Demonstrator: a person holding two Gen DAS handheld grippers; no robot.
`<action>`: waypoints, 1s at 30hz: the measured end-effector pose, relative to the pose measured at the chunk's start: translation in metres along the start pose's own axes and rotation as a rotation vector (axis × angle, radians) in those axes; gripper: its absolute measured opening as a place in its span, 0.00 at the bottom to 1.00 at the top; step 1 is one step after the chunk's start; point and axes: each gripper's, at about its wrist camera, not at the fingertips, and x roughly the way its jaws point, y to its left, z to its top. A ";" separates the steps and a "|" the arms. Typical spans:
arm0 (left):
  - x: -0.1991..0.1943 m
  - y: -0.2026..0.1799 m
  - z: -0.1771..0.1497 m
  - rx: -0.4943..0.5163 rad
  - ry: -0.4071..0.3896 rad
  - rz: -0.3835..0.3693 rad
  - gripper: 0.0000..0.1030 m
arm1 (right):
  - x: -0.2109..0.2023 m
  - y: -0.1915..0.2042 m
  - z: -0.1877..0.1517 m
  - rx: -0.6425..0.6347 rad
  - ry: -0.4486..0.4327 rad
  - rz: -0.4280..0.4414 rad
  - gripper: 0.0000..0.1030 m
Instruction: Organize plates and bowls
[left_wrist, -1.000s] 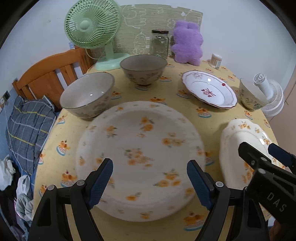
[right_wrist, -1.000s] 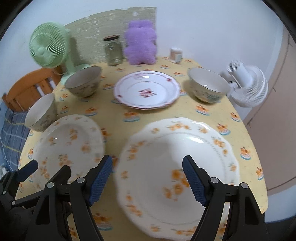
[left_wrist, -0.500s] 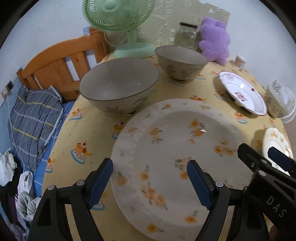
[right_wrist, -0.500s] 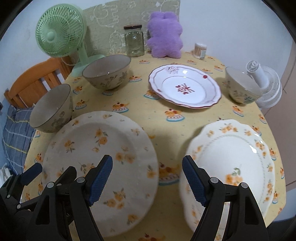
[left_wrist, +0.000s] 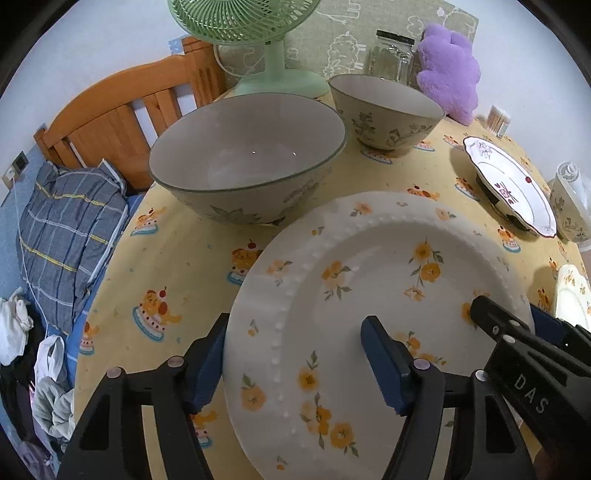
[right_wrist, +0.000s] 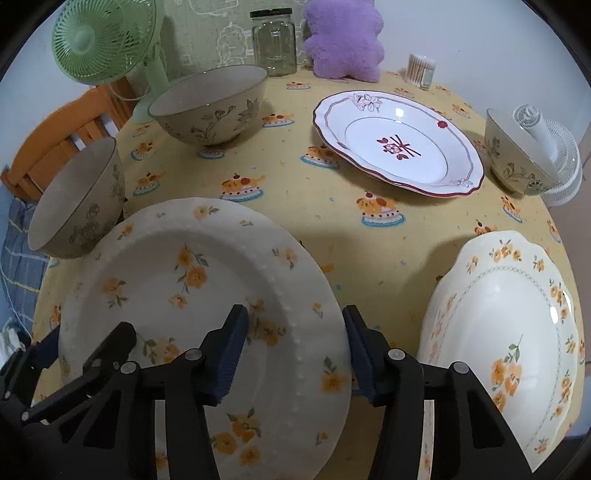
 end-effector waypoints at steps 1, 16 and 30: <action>0.000 0.001 0.000 0.000 -0.001 0.002 0.64 | 0.000 0.000 0.000 -0.002 0.001 -0.001 0.53; -0.018 0.014 -0.031 0.031 0.052 -0.004 0.62 | -0.021 0.003 -0.036 -0.010 0.060 0.007 0.52; -0.015 0.014 -0.029 0.116 0.060 -0.039 0.64 | -0.022 0.008 -0.044 0.017 0.087 -0.010 0.62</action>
